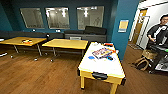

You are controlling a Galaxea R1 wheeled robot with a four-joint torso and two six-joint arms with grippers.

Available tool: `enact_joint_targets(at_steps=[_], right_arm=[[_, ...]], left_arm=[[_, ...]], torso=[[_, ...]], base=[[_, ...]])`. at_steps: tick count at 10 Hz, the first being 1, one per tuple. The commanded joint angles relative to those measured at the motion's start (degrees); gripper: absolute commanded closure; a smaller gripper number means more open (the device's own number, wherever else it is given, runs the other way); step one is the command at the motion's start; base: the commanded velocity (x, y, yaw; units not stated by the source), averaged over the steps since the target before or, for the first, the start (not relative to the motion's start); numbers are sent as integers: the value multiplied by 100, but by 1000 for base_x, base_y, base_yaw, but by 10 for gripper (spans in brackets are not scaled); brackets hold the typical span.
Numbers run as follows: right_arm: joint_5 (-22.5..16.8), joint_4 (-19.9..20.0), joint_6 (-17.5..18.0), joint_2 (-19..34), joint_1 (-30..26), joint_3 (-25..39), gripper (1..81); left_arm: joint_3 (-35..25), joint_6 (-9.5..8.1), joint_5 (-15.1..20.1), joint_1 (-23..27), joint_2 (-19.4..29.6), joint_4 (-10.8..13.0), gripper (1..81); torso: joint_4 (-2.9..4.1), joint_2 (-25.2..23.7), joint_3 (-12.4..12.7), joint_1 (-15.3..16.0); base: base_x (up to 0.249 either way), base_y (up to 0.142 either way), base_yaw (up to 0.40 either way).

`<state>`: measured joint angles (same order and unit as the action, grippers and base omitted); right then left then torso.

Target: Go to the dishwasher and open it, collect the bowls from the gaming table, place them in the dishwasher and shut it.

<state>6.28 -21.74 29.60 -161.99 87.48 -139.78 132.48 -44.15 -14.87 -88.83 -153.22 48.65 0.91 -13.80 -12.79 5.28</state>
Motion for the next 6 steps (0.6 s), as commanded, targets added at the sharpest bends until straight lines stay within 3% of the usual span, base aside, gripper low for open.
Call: enact_joint_targets(at_steps=[1,2,6], right_arm=[[-224,-103,-24,68,-208,22,811],[-224,-103,-16,68,-208,31,811],[-215,-103,-16,68,-208,13,811]], left_arm=[[-55,12,72,186,125,83,811],[-55,12,72,186,125,83,811],[-55,12,72,186,160,48,811]], torso=[[0,0,273,0],[0,0,96,0],[0,-2,179,-5]], base=[[0,0,0],[0,0,0],[0,0,0]])
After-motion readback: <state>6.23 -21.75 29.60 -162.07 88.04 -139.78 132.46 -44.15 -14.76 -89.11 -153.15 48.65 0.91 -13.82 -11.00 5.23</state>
